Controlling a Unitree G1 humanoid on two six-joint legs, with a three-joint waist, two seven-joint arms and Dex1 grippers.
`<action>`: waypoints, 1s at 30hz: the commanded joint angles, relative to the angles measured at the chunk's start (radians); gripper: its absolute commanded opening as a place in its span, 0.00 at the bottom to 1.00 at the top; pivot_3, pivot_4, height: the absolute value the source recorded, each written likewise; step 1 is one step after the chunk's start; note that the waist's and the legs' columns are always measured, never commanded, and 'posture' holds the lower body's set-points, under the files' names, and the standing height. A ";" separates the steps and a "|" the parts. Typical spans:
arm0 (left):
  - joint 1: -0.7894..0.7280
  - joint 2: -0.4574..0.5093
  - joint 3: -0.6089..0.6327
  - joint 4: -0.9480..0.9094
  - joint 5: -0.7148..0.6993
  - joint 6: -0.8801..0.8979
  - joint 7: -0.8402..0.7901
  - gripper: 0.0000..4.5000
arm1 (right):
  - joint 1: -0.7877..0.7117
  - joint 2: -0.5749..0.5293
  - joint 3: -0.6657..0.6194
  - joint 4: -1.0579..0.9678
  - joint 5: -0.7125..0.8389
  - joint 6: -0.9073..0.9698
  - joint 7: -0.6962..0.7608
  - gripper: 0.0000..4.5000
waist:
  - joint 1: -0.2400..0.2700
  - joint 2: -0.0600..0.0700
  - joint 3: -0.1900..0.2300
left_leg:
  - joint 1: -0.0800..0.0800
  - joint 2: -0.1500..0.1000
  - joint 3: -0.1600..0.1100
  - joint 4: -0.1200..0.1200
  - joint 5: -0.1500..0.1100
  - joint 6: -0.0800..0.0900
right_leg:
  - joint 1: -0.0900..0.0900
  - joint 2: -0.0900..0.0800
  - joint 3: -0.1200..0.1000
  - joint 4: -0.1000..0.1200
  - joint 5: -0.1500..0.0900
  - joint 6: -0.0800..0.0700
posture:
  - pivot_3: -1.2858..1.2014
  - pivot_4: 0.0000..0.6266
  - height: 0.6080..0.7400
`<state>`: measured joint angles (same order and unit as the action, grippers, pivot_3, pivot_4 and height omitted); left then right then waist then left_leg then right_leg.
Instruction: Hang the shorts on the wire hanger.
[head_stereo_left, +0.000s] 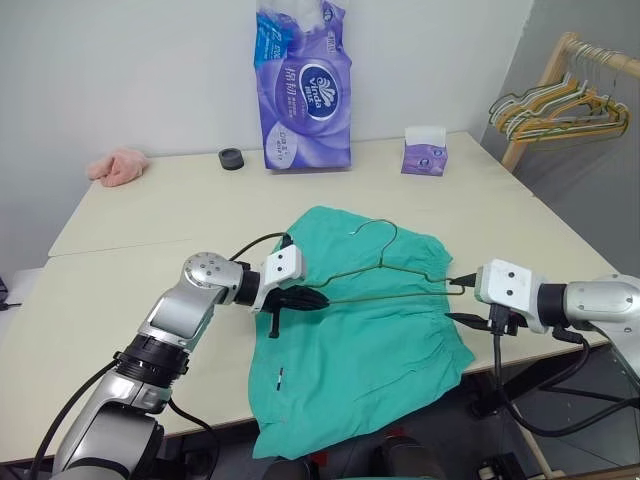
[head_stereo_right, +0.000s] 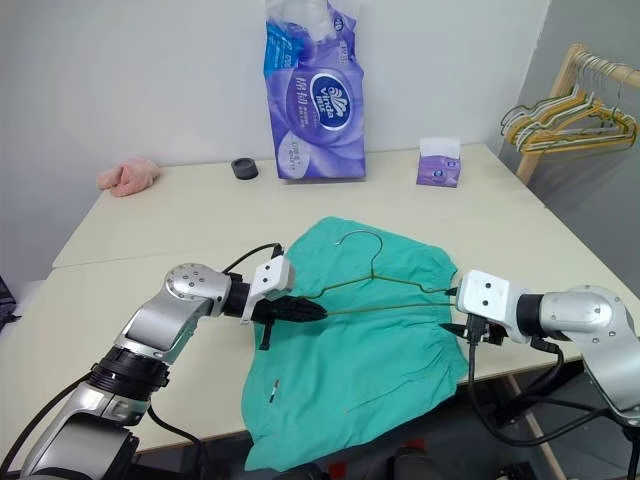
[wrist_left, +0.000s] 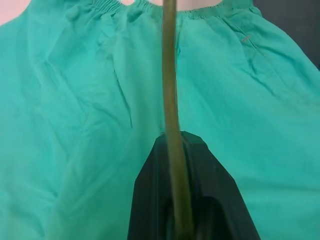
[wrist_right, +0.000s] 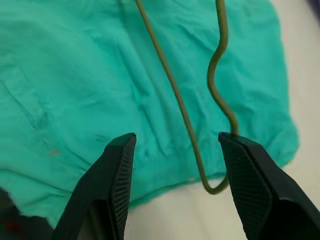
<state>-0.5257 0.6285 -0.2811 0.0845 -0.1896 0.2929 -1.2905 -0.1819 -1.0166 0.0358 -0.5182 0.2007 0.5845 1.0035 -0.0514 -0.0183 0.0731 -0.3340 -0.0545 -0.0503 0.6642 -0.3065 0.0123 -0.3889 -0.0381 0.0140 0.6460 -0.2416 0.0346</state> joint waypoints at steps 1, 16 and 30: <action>-0.030 0.002 -0.007 -0.048 0.004 -0.017 -0.013 0.00 | -0.064 -0.008 0.032 -0.024 -0.009 0.066 -0.011 0.62 | -0.001 0.000 0.000 | 0.000 0.000 0.000 0.000 0.000 0.000 | 0.000 0.000 0.000 0.000 0.000 0.000 | 0.46 0.06 1.00; 0.005 0.028 -0.013 -0.058 0.058 -0.058 0.000 0.00 | -0.002 -0.146 -0.189 -0.053 0.206 0.155 0.163 0.83 | 0.019 0.000 0.000 | -0.005 0.000 -0.002 0.000 -0.001 0.001 | -0.003 -0.001 -0.003 -0.002 0.001 -0.003 | 0.47 0.04 1.00; 0.000 0.001 -0.029 -0.087 0.053 -0.045 0.008 0.00 | -0.119 -0.061 0.062 0.004 0.122 0.283 -0.038 0.99 | 0.017 0.000 -0.001 | -0.013 0.000 -0.001 0.003 -0.001 0.000 | -0.012 -0.001 -0.002 0.000 0.004 -0.003 | 0.46 0.04 1.00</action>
<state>-0.5103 0.6328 -0.3147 0.0396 -0.1315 0.2545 -1.2877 -0.2736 -1.0875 0.0754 -0.5303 0.3474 0.8712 0.9791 -0.0344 -0.0179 0.0719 -0.3494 -0.0545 -0.0508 0.6670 -0.3071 0.0125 -0.4036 -0.0387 0.0125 0.6463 -0.2374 0.0310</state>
